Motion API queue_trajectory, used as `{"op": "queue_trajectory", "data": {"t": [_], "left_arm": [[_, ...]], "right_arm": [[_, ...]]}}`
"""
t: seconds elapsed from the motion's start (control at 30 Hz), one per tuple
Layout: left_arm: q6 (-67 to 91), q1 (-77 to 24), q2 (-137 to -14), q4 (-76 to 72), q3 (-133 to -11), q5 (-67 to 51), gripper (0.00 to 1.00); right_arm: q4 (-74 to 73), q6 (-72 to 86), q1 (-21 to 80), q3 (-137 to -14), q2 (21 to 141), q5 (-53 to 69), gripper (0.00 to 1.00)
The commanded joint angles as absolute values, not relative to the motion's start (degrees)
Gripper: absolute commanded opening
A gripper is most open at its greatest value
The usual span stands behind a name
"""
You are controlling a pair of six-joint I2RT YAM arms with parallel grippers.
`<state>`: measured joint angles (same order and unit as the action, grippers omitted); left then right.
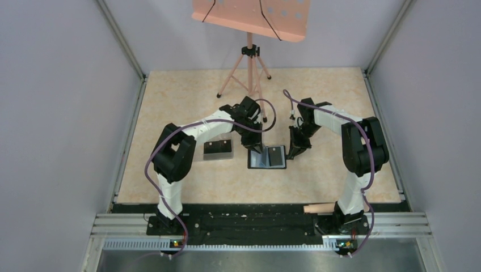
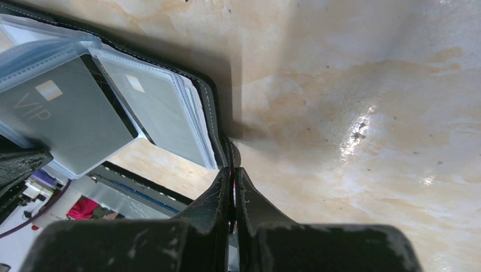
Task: Put the credit cards into the card holder
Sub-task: Turn over the card slot in the card holder.
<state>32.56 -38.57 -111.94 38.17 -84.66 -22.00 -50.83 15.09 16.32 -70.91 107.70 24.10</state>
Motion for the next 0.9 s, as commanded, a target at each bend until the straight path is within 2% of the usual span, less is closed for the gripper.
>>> {"op": "queue_trajectory", "data": {"t": [0.0, 0.23, 0.47, 0.7, 0.87], "left_arm": [[32.04, -38.93, -113.15, 38.25, -87.03, -24.73, 0.18], [30.20, -39.35, -114.73, 44.33, -89.33, -18.96, 0.36], [26.62, -40.65, -117.56, 50.65, -93.32, -13.72, 0.40], [25.57, -42.24, -119.38, 52.73, -97.93, -12.91, 0.38], [25.49, -42.71, -119.27, 50.34, -98.90, -18.49, 0.24]], "right_arm": [[-50.13, 15.02, 16.11, -70.82, 106.87, 25.44, 0.00], [-50.01, 15.00, 16.11, -70.59, 106.83, 25.84, 0.00], [-49.95, 14.95, 16.16, -70.57, 106.79, 26.03, 0.00], [-49.91, 14.95, 16.11, -70.58, 107.01, 26.27, 0.00], [-49.92, 14.94, 16.12, -70.71, 106.93, 26.45, 0.00]]}}
